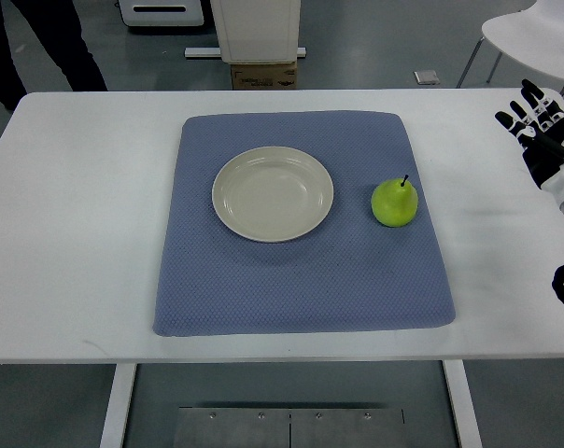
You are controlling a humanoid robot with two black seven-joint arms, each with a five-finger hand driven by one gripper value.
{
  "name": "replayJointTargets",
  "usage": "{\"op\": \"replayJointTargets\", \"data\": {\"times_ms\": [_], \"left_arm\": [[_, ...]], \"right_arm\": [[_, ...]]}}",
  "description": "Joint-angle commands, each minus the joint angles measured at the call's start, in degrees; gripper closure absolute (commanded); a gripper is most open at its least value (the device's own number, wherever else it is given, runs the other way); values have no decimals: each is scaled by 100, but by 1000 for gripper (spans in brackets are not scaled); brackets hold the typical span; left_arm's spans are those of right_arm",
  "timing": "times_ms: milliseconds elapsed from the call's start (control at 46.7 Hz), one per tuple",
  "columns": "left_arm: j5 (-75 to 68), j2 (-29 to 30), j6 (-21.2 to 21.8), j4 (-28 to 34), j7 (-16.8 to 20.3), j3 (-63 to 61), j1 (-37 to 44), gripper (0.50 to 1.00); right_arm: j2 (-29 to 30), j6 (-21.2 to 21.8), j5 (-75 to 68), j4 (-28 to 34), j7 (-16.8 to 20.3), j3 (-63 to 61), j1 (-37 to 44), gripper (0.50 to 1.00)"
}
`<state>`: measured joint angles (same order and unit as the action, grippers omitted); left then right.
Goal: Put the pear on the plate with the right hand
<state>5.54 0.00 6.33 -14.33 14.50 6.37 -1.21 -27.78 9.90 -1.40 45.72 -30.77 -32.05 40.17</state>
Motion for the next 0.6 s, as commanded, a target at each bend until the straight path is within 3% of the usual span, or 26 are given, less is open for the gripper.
{"op": "replayJointTargets", "data": {"times_ms": [0,578], "left_arm": [[0,0,0,0,0,-13,42,500],[-9,0,9,0,26,-4,139,500]], "right_arm": [[1,-6,0,7,1,6,0,500],[1,64,8,-2,71,15,9,500]]}}
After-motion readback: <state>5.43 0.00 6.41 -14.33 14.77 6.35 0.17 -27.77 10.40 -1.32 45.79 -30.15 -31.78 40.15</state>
